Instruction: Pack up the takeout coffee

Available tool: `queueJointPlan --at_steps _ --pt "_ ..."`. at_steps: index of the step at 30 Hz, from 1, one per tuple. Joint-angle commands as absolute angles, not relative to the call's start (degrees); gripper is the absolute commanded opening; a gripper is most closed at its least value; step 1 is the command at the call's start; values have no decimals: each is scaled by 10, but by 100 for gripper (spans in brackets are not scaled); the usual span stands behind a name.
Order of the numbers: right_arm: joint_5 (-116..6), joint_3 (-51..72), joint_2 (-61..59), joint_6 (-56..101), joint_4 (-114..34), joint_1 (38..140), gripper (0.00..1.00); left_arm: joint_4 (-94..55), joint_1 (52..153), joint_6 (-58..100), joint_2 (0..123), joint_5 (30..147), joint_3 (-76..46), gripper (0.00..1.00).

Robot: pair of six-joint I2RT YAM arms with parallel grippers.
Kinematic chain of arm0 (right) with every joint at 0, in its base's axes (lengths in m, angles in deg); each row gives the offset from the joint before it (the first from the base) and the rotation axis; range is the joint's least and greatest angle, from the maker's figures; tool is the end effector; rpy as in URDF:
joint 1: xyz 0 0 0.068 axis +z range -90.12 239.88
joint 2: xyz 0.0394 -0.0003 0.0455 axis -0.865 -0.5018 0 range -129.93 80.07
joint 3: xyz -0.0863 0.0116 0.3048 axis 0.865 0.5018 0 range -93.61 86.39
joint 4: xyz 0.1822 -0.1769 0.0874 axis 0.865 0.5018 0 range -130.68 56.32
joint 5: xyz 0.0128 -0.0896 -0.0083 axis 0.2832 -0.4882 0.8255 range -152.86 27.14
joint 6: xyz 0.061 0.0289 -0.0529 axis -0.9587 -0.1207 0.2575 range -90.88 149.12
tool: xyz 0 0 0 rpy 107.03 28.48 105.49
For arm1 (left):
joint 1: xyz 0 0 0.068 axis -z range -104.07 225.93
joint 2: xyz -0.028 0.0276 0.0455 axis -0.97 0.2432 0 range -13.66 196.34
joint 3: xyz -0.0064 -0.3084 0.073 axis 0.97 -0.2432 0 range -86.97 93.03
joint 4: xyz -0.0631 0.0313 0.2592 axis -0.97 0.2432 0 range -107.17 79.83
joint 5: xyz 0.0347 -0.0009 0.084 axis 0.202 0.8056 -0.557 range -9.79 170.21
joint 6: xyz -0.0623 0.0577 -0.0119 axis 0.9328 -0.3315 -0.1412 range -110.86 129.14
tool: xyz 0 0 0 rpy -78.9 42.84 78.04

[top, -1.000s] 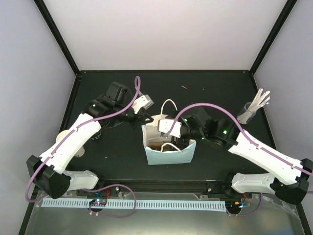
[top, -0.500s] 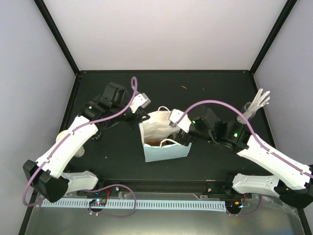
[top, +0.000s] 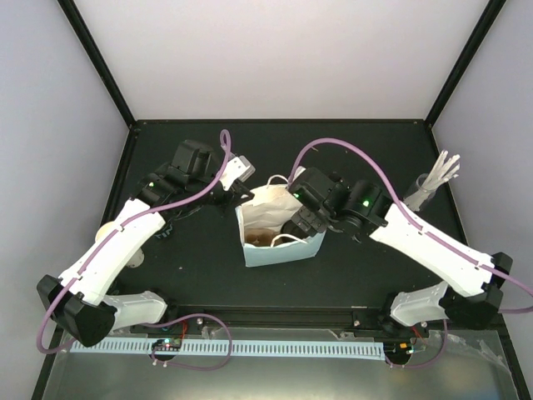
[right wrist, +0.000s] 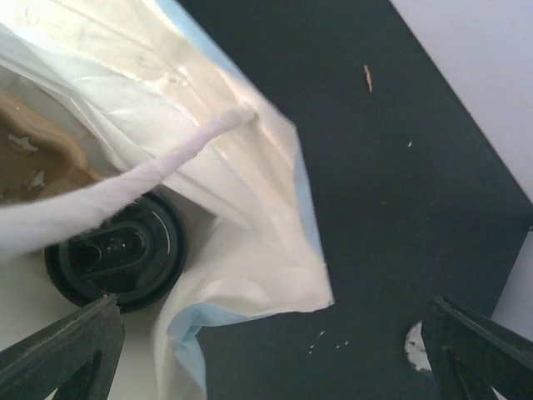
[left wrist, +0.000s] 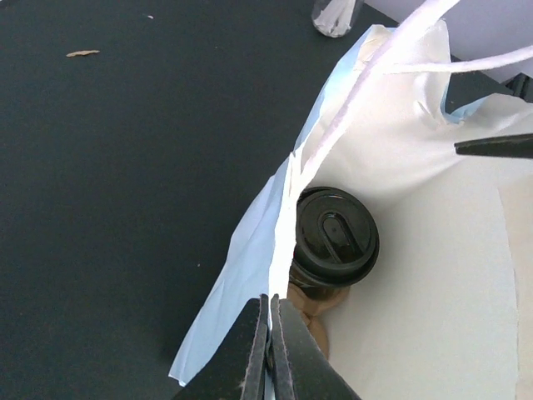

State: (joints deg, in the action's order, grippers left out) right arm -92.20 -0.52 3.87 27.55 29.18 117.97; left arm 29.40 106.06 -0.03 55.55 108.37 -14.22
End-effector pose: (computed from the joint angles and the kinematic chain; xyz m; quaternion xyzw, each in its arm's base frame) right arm 0.1662 0.1969 0.3998 -0.3822 0.8533 -0.0838 0.3446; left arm 0.2080 -0.1620 0.3824 0.3905 0.8051 -0.2897 0.3396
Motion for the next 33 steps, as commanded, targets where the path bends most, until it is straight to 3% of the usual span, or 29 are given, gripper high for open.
queueJointPlan --at_steps 1,7,13,25,33 --pt "-910 -29 21 225 345 1178 100 270 1062 10 542 1066 -135 2" --pt "-977 -23 20 184 371 1172 100 272 1062 11 543 1050 -133 2" --pt "-1016 -50 38 140 364 1080 100 273 1062 14 544 1030 -134 2" --pt "-924 -76 81 150 254 1023 94 234 1062 52 560 1009 -133 2" --pt "-913 12 150 141 190 998 93 162 1039 143 602 974 -119 2"
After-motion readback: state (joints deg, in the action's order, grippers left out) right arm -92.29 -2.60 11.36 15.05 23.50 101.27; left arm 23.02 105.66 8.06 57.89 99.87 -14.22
